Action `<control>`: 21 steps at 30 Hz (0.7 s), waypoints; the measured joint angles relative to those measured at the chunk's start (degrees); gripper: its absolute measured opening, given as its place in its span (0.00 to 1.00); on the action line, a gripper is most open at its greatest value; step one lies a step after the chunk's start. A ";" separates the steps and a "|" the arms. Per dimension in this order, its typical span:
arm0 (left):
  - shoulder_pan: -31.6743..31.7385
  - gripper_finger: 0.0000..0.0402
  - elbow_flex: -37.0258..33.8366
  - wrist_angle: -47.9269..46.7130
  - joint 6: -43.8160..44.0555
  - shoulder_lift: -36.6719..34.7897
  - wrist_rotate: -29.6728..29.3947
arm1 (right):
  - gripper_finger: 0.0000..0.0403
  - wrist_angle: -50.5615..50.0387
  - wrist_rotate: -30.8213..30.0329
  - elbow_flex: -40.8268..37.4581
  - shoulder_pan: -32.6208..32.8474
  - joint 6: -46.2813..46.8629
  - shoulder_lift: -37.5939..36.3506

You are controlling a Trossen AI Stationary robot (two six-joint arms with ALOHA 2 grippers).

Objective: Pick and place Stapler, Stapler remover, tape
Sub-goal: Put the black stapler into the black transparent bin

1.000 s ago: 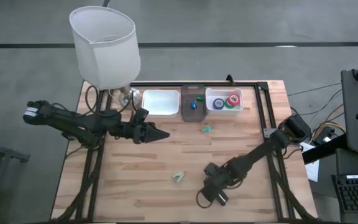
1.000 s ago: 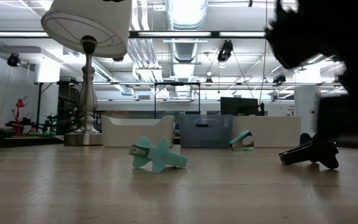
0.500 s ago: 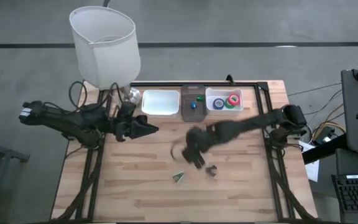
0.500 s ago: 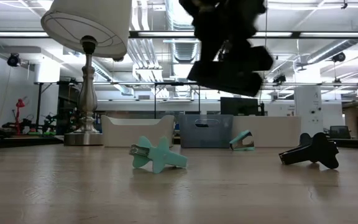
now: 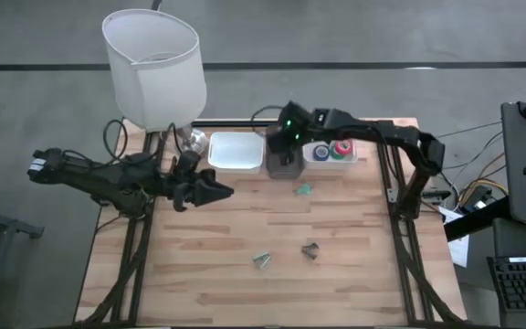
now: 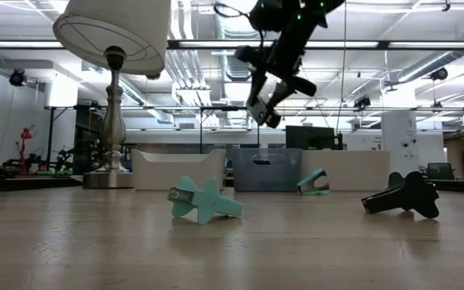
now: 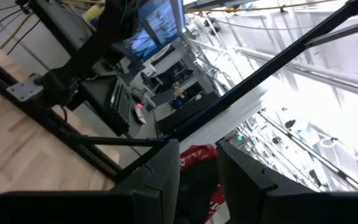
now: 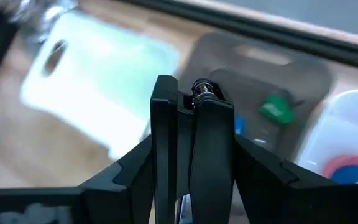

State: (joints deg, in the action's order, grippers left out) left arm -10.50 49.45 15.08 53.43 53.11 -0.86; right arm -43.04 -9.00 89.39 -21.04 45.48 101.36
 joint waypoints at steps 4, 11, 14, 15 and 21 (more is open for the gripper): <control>0.02 0.27 0.00 -0.73 -0.07 0.06 -0.04 | 0.44 -0.01 1.47 -0.53 -3.55 -1.15 1.15; 0.02 0.27 0.00 -0.79 0.54 0.06 -0.04 | 0.44 1.81 2.17 -0.61 -4.85 -2.66 5.24; 0.02 0.27 0.00 -0.78 0.67 0.06 -0.04 | 0.44 1.39 2.17 -0.64 -5.05 -2.67 7.43; 0.02 0.27 0.00 -0.79 0.67 0.06 -0.04 | 0.44 1.38 2.33 -0.66 -5.05 -2.64 8.13; 0.02 0.27 0.00 -1.13 0.74 0.06 -0.02 | 0.44 1.40 4.10 -0.66 -4.99 -2.63 12.14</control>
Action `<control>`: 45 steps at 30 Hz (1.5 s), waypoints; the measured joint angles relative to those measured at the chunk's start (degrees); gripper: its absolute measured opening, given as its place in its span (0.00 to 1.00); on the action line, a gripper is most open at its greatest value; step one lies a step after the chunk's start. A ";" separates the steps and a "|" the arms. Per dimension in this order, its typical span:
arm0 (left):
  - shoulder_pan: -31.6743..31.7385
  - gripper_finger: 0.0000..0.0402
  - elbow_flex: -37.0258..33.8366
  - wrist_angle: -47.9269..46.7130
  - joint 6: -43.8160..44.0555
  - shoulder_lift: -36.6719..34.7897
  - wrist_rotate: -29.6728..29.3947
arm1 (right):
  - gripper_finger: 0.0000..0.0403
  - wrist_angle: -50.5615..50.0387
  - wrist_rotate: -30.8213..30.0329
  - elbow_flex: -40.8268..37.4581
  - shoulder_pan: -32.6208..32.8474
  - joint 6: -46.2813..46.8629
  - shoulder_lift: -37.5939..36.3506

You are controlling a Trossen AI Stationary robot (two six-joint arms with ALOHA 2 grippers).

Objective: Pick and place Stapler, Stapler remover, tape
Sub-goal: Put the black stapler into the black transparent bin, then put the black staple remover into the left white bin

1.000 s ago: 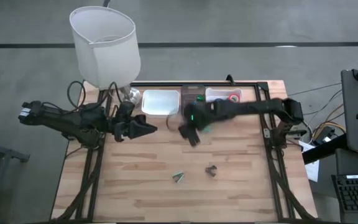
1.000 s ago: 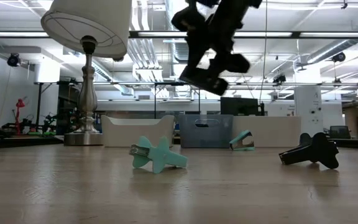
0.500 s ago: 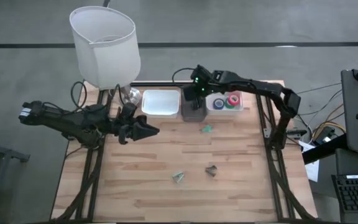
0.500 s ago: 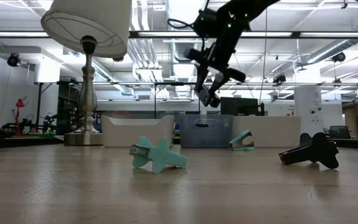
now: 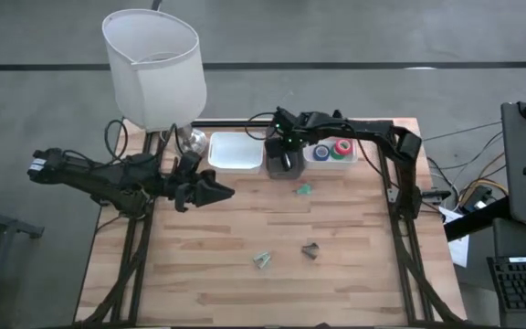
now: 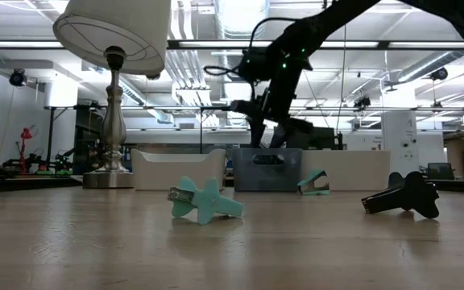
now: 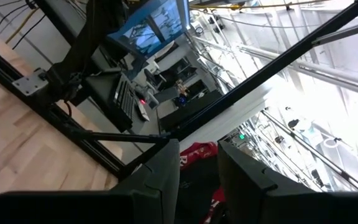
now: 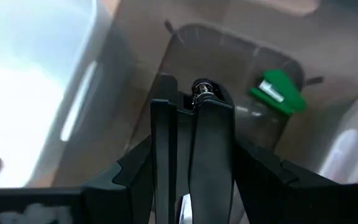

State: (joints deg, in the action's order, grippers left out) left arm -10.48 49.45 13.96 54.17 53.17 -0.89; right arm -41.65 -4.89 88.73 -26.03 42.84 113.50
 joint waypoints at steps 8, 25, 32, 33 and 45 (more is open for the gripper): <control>0.00 0.27 0.00 0.00 0.33 0.00 0.04 | 0.44 0.31 2.76 -0.15 -0.12 0.02 1.97; 0.00 0.27 0.00 0.09 2.71 -0.04 0.02 | 0.61 0.26 4.97 1.16 -0.09 -4.98 0.99; 0.00 0.27 0.00 0.09 2.69 -0.04 0.02 | 0.70 0.00 5.35 3.80 0.29 -7.26 -2.40; 0.00 0.27 0.00 0.09 2.69 -0.04 0.02 | 0.70 -0.13 5.79 3.80 0.70 -7.73 -3.41; 0.00 0.27 0.00 -0.21 2.99 -0.04 0.17 | 0.63 -10.40 10.06 3.72 17.51 -15.81 -14.52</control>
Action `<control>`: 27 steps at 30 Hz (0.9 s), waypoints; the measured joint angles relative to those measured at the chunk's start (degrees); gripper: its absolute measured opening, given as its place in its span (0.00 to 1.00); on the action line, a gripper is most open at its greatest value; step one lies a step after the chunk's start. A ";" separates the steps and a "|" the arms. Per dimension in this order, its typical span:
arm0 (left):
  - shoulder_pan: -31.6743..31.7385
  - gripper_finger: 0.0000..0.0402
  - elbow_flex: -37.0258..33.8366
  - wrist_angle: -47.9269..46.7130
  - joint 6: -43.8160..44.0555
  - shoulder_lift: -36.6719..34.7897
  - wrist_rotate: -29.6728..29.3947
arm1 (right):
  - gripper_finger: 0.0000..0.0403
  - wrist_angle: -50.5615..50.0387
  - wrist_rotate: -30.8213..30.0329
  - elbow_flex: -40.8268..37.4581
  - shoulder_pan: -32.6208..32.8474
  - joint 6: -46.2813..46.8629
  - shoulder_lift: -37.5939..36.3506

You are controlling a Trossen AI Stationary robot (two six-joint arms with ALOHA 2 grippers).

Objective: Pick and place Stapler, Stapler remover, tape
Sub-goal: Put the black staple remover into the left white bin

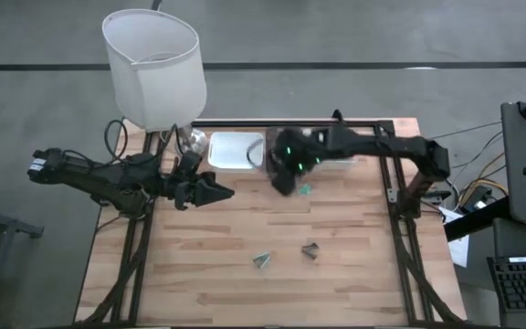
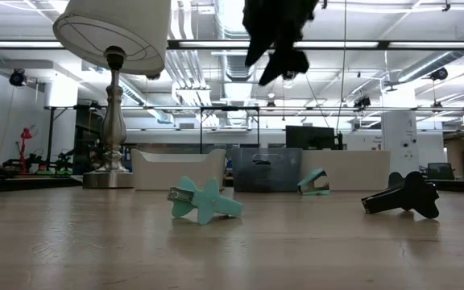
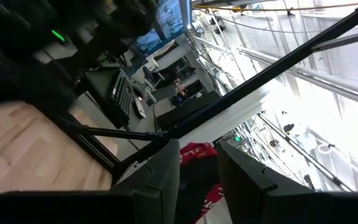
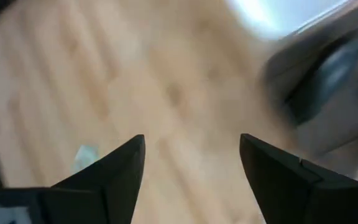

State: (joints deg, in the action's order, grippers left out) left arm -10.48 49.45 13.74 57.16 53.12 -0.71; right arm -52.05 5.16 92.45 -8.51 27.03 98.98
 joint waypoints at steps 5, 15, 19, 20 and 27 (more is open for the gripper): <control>0.00 0.27 0.00 -0.01 1.64 0.00 0.04 | 0.61 -4.71 2.09 -1.46 8.78 3.34 -0.91; 0.00 0.27 -0.02 1.46 3.05 0.00 0.06 | 0.60 -4.10 2.30 -11.47 20.23 12.64 -1.09; 0.00 0.27 -0.02 1.46 3.20 0.00 0.04 | 0.58 1.00 2.44 -16.40 22.89 14.29 -1.13; -0.02 0.27 -0.02 1.46 3.28 0.00 0.07 | 0.57 2.19 2.56 -17.72 23.27 14.53 -1.27; -0.20 0.27 -0.04 1.19 3.32 0.00 0.07 | 0.56 12.33 2.78 -27.14 23.91 15.75 -3.48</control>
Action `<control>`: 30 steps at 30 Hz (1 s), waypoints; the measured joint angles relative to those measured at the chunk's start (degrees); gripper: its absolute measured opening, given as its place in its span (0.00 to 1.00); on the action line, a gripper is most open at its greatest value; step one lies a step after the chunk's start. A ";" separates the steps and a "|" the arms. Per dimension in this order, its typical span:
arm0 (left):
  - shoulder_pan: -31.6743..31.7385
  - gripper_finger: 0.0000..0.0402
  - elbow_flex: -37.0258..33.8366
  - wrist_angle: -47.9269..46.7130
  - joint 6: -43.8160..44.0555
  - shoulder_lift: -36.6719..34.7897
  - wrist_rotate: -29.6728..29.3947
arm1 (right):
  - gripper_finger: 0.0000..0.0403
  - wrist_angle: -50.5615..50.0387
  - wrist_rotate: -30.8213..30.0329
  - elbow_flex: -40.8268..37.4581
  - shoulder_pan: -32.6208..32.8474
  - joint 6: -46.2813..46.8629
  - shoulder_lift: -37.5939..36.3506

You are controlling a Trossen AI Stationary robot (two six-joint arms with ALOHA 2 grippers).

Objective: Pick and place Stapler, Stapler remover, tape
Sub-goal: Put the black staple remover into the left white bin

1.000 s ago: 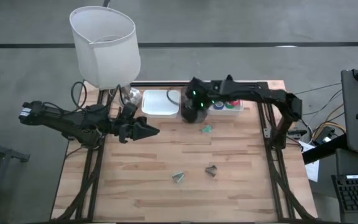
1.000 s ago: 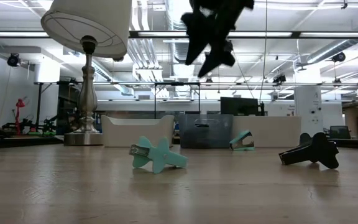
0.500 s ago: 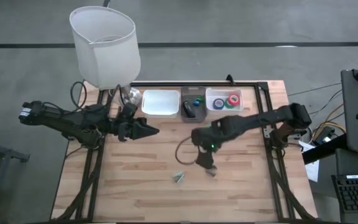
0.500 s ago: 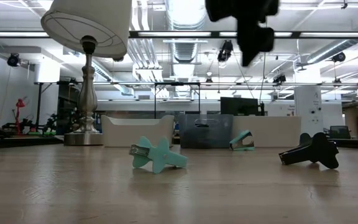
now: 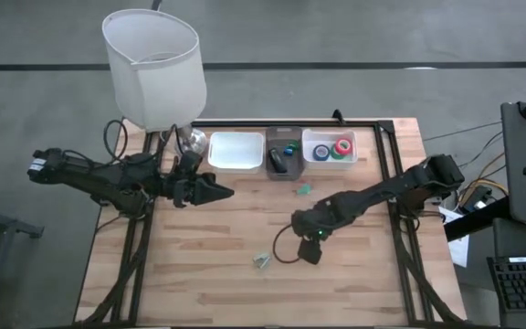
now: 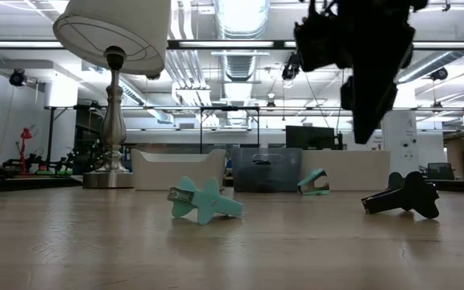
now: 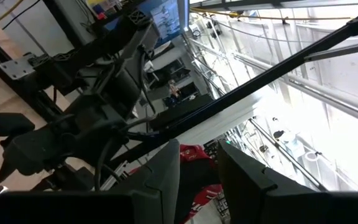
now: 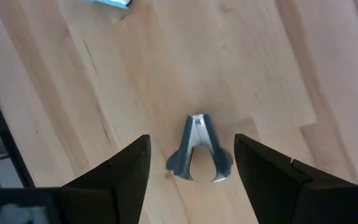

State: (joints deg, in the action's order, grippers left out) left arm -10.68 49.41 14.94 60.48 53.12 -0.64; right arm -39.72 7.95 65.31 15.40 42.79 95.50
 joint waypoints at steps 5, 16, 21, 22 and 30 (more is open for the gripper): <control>0.02 0.27 0.00 -0.30 -0.03 0.00 0.00 | 0.55 5.37 0.04 -7.99 -0.17 2.91 -4.01; 0.04 0.27 0.00 -1.12 -0.48 0.00 0.01 | 0.54 13.35 0.03 -16.70 -0.17 6.39 -6.51; 0.07 0.27 0.00 -2.30 -0.65 0.00 0.00 | 0.54 13.41 -0.20 -17.11 -0.17 4.95 -4.55; 0.07 0.27 0.00 -2.32 -0.65 0.00 0.00 | 0.54 13.59 -0.20 -17.11 -0.17 4.87 -4.43; 0.04 0.27 0.00 -2.97 -0.69 0.00 -0.01 | 0.53 14.95 -0.25 -17.30 -0.26 4.68 -3.36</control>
State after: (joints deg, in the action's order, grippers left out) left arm -10.63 49.41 11.97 59.79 53.12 -0.66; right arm -24.77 7.70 48.01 15.14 47.47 92.14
